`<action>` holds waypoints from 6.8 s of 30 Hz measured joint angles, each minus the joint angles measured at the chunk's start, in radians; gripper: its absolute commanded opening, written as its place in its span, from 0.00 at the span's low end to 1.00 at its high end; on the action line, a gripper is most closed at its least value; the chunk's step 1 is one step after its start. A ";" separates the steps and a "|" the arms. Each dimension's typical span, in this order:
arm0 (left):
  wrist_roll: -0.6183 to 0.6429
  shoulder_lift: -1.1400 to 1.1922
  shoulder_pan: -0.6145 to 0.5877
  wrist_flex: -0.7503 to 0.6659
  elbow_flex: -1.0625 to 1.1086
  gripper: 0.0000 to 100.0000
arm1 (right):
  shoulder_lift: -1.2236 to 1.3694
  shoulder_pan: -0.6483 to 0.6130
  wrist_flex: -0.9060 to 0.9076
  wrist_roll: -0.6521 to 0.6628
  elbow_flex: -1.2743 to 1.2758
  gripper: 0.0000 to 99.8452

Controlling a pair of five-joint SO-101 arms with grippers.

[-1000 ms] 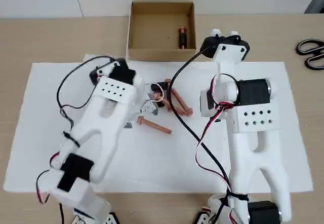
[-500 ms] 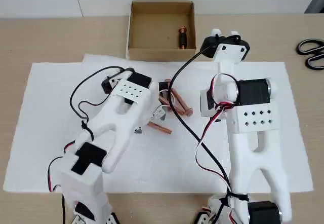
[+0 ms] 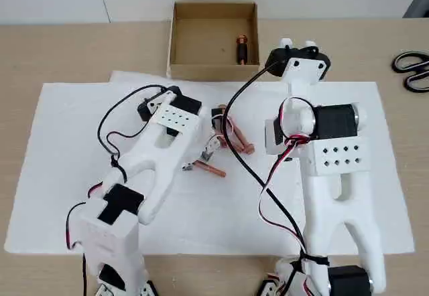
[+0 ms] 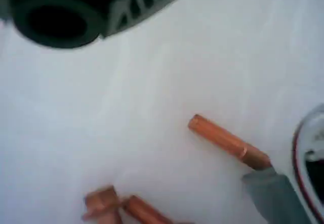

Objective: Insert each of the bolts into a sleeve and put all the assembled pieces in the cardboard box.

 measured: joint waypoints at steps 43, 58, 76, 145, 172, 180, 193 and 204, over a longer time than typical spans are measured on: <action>-1.007 0.020 -0.249 0.153 -0.149 0.01 | 0.000 -0.002 0.000 0.000 0.000 0.00; -1.014 0.020 -0.249 0.121 -0.146 0.13 | 0.000 -0.028 0.000 0.000 0.000 0.00; -1.014 0.020 -0.276 0.074 -0.075 0.13 | 0.000 -0.032 0.000 0.000 0.000 0.00; -0.873 -0.611 -0.155 0.265 -0.075 0.01 | -1.208 -0.034 -0.850 -0.066 1.088 0.00; -0.784 -0.611 -0.066 0.020 0.011 0.01 | -1.422 -0.141 -1.132 -0.133 1.531 0.00; -0.772 -0.611 -0.023 -0.170 0.015 0.01 | -1.422 -0.195 -1.132 0.048 1.539 0.00; -0.717 -0.921 0.104 -0.285 0.124 0.01 | -1.421 -0.195 -1.137 0.051 1.580 0.00; -0.729 -1.185 0.072 -0.763 0.732 0.01 | -1.421 -0.196 -1.175 0.051 1.580 0.00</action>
